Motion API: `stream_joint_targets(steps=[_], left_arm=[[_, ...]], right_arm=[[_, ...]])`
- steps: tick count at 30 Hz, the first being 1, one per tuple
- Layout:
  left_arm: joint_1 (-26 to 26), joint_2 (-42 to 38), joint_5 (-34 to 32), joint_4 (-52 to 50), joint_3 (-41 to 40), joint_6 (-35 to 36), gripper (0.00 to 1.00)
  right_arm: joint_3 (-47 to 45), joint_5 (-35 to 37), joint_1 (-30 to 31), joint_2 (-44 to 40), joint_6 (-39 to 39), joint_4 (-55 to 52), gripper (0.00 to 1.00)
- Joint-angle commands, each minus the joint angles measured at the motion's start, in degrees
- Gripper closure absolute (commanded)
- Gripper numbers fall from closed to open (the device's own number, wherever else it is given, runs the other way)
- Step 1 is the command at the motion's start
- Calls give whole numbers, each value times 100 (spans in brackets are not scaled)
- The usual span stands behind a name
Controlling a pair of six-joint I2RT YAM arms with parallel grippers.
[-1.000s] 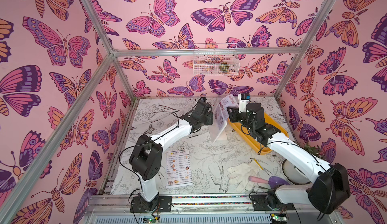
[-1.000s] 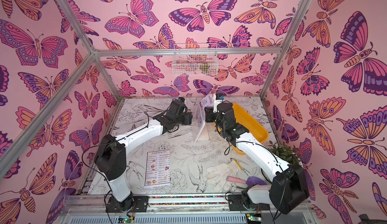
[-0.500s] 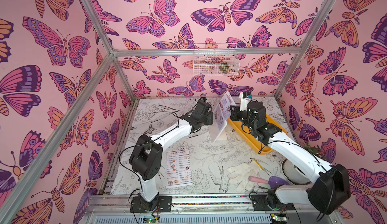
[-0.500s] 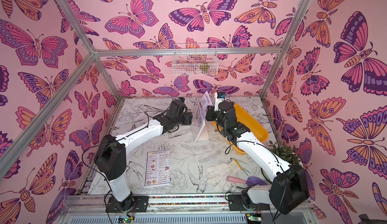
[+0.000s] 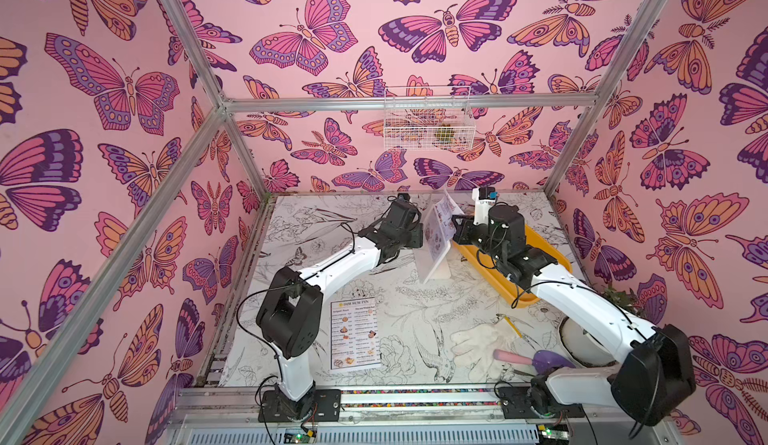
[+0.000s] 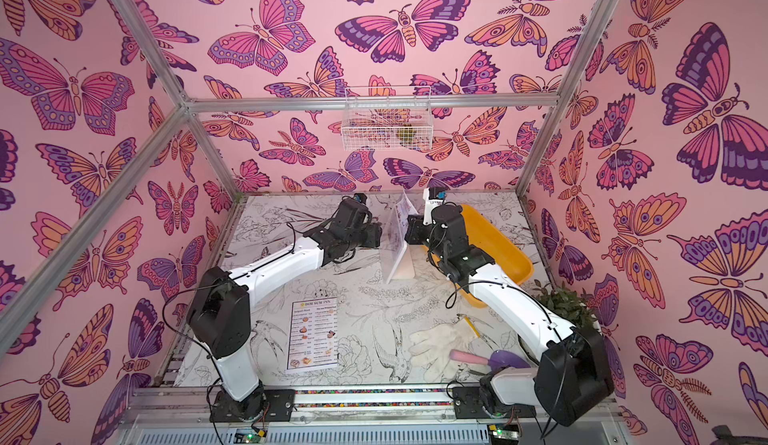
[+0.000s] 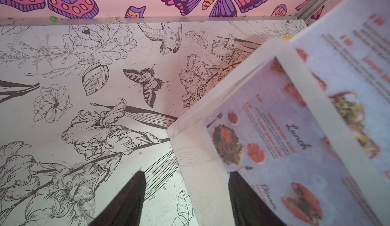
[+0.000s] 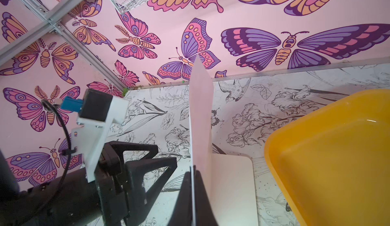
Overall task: Replace the menus in the menu holders
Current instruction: Insert the menu into the menu holder.
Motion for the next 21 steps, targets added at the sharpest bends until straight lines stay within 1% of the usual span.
stream_joint_targets(steps=[1, 8, 11, 14, 16, 21], left_arm=[[40, -105, -63, 72, 54, 21, 35], [41, -130, -82, 79, 3, -5, 35], [38, -137, -82, 82, -12, -13, 35], [36, -130, -78, 104, -25, -30, 35], [40, -130, -73, 116, -34, -40, 35], [41, -158, -88, 121, -60, -31, 35]], right_arm=[[-98, -156, 75, 38, 197, 94, 97], [-154, -285, 157, 30, 479, 120, 95], [-198, -259, 161, -6, 580, 116, 90], [-81, -325, 157, 92, 628, -117, 89], [-29, -320, 164, 134, 598, -233, 85], [191, -130, 97, 76, 341, -504, 70]])
